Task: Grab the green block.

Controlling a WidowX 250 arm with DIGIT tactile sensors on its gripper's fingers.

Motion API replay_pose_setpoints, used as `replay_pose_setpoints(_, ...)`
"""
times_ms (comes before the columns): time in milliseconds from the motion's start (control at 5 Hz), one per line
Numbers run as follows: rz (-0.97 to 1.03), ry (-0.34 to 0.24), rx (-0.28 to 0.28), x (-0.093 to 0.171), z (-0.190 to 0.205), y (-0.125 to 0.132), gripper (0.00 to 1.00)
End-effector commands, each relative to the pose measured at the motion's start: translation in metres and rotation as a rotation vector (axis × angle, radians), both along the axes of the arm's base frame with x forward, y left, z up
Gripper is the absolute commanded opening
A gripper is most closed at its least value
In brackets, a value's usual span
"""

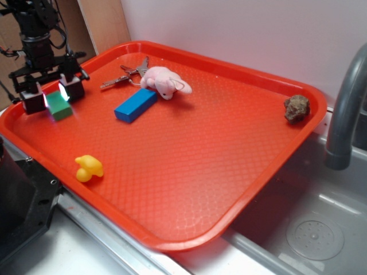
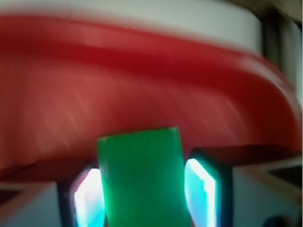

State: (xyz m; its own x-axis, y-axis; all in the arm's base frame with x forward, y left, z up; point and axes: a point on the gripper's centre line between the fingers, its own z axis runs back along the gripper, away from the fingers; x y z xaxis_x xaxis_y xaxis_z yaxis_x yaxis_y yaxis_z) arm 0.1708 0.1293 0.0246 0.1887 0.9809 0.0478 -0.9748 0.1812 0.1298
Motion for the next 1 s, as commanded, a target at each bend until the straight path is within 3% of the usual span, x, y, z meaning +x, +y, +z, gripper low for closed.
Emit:
replay_pose_setpoints(0,-0.346,-0.108,0.078,-0.006,0.068,-0.047,0.00)
replay_pose_setpoints(200,-0.594,-0.161,0.049,-0.018,0.108,-0.070,0.00)
replay_pose_setpoints(400,-0.840,-0.150,-0.016,-0.035,0.145,-0.093,0.00)
replay_pose_setpoints(800,-1.335,-0.184,-0.103,-0.062,0.178,-0.103,0.00)
